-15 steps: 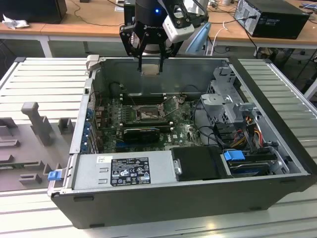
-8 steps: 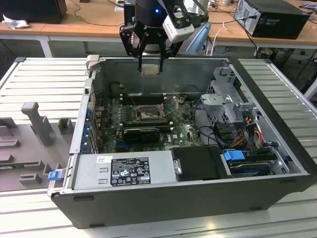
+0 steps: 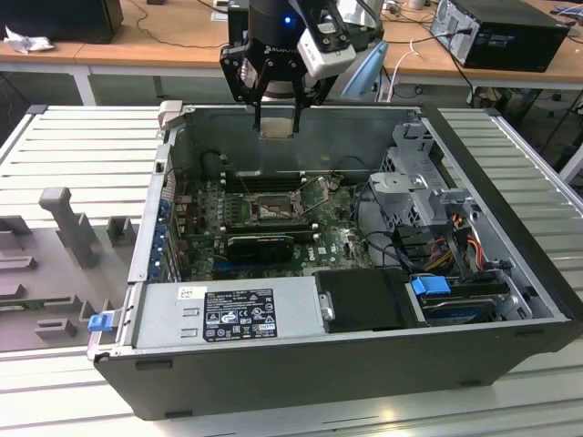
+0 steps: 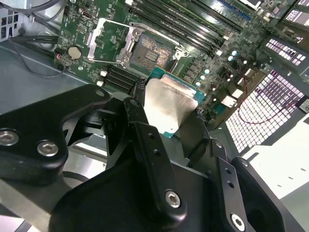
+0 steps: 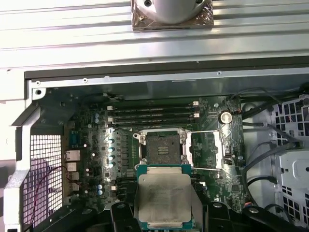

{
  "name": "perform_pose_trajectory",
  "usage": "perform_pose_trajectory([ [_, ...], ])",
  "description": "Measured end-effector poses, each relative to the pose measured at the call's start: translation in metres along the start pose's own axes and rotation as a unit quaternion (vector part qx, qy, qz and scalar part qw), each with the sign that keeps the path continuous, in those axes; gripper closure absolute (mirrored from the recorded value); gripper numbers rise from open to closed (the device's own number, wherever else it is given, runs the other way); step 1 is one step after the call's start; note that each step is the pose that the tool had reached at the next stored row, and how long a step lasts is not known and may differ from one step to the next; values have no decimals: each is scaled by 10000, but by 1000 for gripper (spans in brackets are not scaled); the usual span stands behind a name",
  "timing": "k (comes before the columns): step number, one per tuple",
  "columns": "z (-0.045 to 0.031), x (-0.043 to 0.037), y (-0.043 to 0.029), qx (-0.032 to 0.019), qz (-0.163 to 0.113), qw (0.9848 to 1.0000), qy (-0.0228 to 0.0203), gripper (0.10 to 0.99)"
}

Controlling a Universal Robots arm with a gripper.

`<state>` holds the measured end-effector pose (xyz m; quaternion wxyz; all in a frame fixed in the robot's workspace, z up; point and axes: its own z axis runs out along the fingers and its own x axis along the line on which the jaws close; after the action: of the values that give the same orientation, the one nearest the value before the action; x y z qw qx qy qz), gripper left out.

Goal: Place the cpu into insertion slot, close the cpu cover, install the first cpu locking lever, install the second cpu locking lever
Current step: 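Place the cpu into insertion slot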

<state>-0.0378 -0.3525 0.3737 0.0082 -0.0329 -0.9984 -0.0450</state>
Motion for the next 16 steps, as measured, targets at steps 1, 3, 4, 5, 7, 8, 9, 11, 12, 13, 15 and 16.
perform_pose_trajectory([
  [1,3,0,0,0,12,10000,-1,561],
  [3,12,0,-1,-1,19,10000,-2,561],
  [4,14,0,-2,0,19,10000,-2,561],
  [5,16,0,-2,0,20,10000,-2,561],
  [7,19,0,-3,-1,19,10000,-2,561],
  [8,19,0,-3,0,20,10000,-2,561],
  [9,20,0,-3,0,21,10000,-2,561],
  [11,20,-1,-3,-1,44,10000,-4,561],
  [12,21,-1,-3,-1,55,10000,-5,561],
  [13,21,-1,-3,-2,70,10000,-6,561],
  [15,21,-1,-3,-2,89,10000,-8,561],
  [16,21,-1,-3,-2,97,10000,-9,561],
])
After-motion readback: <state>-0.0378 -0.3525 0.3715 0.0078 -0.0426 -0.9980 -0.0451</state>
